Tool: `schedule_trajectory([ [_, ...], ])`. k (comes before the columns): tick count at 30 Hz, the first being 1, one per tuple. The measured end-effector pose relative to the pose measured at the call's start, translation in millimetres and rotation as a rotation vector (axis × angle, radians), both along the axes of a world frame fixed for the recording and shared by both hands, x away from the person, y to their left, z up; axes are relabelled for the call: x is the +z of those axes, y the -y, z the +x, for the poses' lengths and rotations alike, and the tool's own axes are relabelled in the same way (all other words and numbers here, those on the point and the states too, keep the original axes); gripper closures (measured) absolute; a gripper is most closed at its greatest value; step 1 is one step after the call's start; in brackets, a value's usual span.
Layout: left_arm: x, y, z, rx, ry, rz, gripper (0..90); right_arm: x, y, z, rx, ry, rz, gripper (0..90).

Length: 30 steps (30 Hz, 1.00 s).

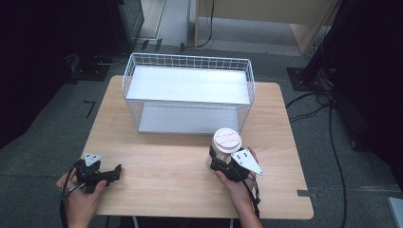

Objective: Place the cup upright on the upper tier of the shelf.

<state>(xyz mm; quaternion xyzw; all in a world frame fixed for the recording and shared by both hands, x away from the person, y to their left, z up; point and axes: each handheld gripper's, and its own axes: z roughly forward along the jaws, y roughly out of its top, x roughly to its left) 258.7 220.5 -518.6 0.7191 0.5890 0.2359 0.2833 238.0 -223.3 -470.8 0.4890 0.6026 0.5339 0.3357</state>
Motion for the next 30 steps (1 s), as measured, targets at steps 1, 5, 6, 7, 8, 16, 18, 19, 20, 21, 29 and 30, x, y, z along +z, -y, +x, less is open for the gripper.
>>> schedule_trajectory([
  [1,0.1,-0.1,0.0,-0.001,-0.001,0.000,0.0,1.9,-0.8,0.8,0.002,0.008,-0.001,15.6],
  [5,0.0,-0.1,0.0,-0.001,0.000,0.000,0.0,9.1,-4.0,2.3,-0.001,0.020,0.003,15.6],
  [6,0.0,-0.1,0.0,-0.001,0.000,-0.001,0.0,11.8,-4.8,3.0,-0.001,0.029,0.002,15.6],
  [7,0.0,-0.2,0.0,-0.001,0.000,-0.001,0.0,15.4,-6.0,3.8,-0.002,0.037,0.000,15.6],
  [8,0.1,-0.1,0.0,0.000,0.000,0.000,0.0,17.6,-7.2,4.1,-0.002,0.039,0.001,15.6],
  [16,0.1,-0.2,-0.1,0.000,0.000,-0.002,0.0,41.0,-19.3,10.7,-0.002,0.090,-0.012,15.7],
  [18,0.0,-0.2,0.0,0.001,0.002,-0.006,0.0,43.4,-20.5,11.5,0.000,0.095,-0.013,15.6],
  [19,0.1,-0.6,0.0,0.000,0.003,-0.003,0.0,45.7,-21.8,12.4,0.002,0.102,-0.014,15.6],
  [20,-0.1,-0.4,0.0,0.002,0.004,-0.008,0.0,48.0,-23.4,13.1,0.004,0.103,-0.011,15.6],
  [21,-0.1,-0.4,0.0,0.002,0.004,-0.007,0.0,50.2,-24.7,14.2,0.005,0.110,-0.016,15.7],
  [29,0.3,-1.1,-0.2,0.000,0.002,-0.010,0.0,70.7,-35.8,24.2,0.010,0.145,-0.022,15.7],
  [30,0.3,-1.1,-0.2,0.000,0.002,-0.010,0.0,70.7,-35.8,24.2,0.010,0.145,-0.022,15.7],
])
